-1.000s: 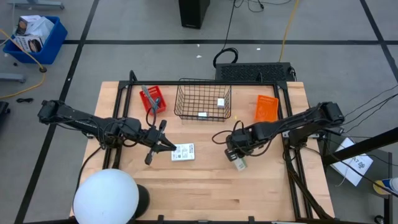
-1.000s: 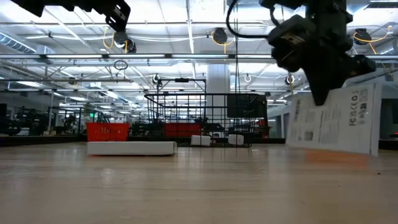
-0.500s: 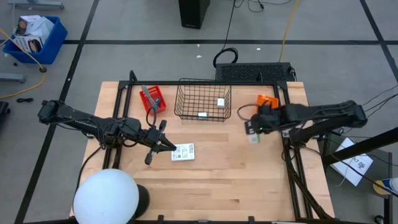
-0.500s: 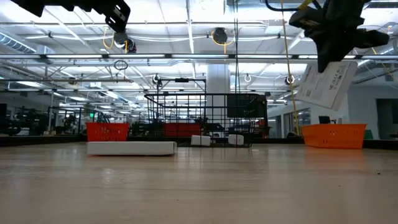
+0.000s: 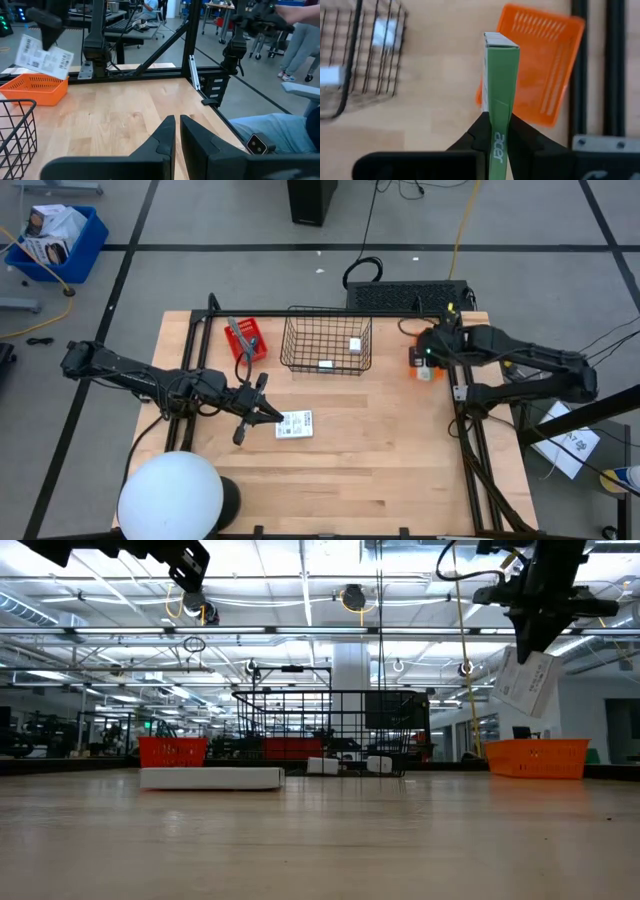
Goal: Pick and place items into bin
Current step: Put the right card reader box into the orange bin
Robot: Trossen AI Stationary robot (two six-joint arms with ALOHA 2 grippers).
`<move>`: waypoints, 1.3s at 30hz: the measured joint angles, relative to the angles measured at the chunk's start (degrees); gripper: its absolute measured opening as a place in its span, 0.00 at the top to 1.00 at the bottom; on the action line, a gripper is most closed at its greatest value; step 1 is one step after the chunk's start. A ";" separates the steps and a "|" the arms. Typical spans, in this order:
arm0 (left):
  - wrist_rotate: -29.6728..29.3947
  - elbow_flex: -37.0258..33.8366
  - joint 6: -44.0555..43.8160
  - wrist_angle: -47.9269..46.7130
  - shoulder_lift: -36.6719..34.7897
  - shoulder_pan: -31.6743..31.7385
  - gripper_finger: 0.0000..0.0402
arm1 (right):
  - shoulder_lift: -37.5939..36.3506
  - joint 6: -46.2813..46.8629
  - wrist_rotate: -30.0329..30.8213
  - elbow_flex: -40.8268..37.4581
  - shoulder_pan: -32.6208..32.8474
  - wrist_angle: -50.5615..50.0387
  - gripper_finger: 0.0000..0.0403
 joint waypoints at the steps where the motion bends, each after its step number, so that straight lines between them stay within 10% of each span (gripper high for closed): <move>1: 0.00 0.00 0.00 0.00 0.00 0.00 0.92 | 0.00 -0.98 0.67 0.00 -1.25 0.22 0.93; 39: 0.02 0.00 -1.18 -0.11 0.04 -0.55 0.92 | 13.81 -22.61 -11.43 -0.02 -31.54 10.50 0.93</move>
